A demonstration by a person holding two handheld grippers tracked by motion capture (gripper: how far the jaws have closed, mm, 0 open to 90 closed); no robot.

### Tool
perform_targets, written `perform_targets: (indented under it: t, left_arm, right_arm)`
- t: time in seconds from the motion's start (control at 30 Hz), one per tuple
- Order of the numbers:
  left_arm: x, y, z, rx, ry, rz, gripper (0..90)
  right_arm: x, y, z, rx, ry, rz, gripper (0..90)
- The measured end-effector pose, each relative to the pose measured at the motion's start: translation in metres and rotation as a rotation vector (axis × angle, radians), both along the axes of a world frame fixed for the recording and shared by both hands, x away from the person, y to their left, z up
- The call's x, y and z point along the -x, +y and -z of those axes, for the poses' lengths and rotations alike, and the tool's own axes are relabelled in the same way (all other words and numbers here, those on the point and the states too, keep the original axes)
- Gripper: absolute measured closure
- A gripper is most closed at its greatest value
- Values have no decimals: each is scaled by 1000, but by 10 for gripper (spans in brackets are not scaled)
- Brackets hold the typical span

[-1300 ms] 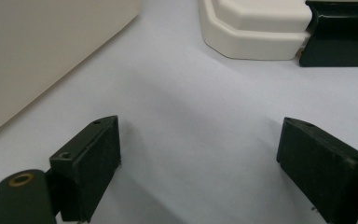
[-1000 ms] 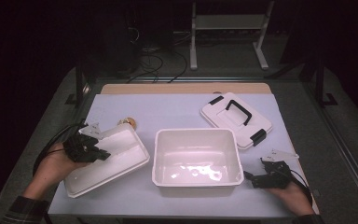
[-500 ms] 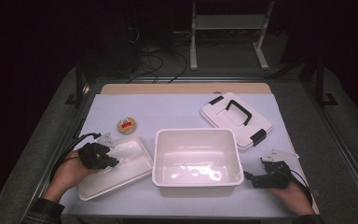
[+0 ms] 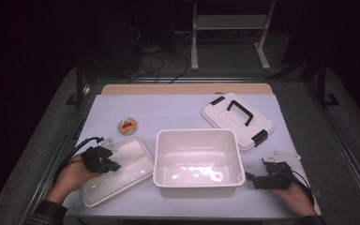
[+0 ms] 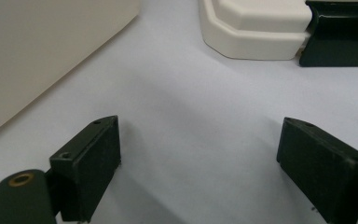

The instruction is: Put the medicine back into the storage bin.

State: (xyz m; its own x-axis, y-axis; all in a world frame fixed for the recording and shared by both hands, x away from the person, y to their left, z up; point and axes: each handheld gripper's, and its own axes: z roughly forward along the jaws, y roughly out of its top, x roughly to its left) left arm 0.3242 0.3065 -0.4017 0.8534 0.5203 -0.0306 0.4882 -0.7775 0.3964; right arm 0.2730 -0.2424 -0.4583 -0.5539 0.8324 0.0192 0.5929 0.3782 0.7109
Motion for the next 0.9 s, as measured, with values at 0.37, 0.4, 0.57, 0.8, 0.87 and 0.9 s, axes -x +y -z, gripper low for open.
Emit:
perform_targets:
  t: [0.37, 0.4, 0.57, 0.8, 0.87, 0.9]
  left_arm:
    - [0, 3, -14, 13, 1, -26, 724]
    - [-2, 3, -16, 17, -6, -30, 705]
    - [-9, 7, -29, 23, -23, -57, 599]
    - [-24, 7, -43, 26, -44, -88, 439]
    - [-28, 6, -46, 28, -47, -93, 417]
    - [-31, 6, -47, 33, -47, -95, 401]
  right_arm:
    - [0, 0, 0, 0, 0, 0, 128]
    - [0, 0, 0, 0, 0, 0, 128]
    - [0, 0, 0, 0, 0, 0, 128]
    - [0, 0, 0, 0, 0, 0, 128]
    - [0, 0, 0, 0, 0, 0, 128]
    - [0, 0, 0, 0, 0, 0, 128]
